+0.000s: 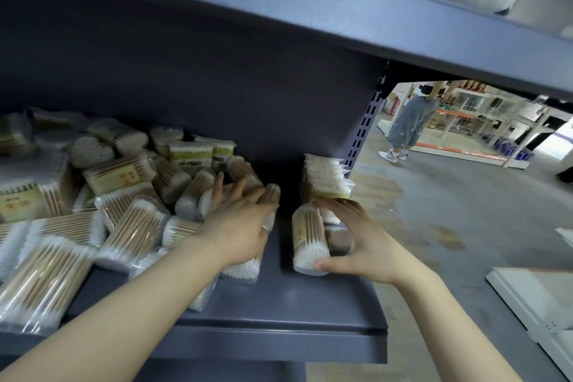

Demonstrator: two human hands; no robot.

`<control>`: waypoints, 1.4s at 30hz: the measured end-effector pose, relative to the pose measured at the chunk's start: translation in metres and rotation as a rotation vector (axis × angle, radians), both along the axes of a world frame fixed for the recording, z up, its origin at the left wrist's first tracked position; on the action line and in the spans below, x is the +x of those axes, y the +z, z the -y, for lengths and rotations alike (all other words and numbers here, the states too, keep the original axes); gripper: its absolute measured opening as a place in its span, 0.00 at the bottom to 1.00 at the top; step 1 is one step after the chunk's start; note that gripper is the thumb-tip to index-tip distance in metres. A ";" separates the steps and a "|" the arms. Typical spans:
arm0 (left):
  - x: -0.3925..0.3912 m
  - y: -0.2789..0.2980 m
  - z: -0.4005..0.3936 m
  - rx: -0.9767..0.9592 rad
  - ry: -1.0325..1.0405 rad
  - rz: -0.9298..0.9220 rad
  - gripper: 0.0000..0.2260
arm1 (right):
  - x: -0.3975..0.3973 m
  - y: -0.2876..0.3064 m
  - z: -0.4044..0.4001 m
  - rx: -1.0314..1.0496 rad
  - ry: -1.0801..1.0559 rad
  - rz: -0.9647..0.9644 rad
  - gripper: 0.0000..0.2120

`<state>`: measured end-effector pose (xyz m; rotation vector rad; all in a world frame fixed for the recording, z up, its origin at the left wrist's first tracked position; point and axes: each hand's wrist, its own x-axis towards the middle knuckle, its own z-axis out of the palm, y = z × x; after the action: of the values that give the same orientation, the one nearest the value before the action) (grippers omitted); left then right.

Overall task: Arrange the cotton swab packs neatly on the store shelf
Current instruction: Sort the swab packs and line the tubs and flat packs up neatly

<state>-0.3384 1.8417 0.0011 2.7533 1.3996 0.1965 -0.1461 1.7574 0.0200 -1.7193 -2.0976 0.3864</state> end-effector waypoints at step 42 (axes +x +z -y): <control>0.032 -0.009 0.014 0.104 -0.203 0.182 0.33 | 0.038 -0.031 0.007 -0.220 -0.029 0.211 0.37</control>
<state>-0.3062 1.8279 -0.0081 2.8498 1.0882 0.5090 -0.1078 1.7503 -0.0105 -1.9902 -2.2448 0.4599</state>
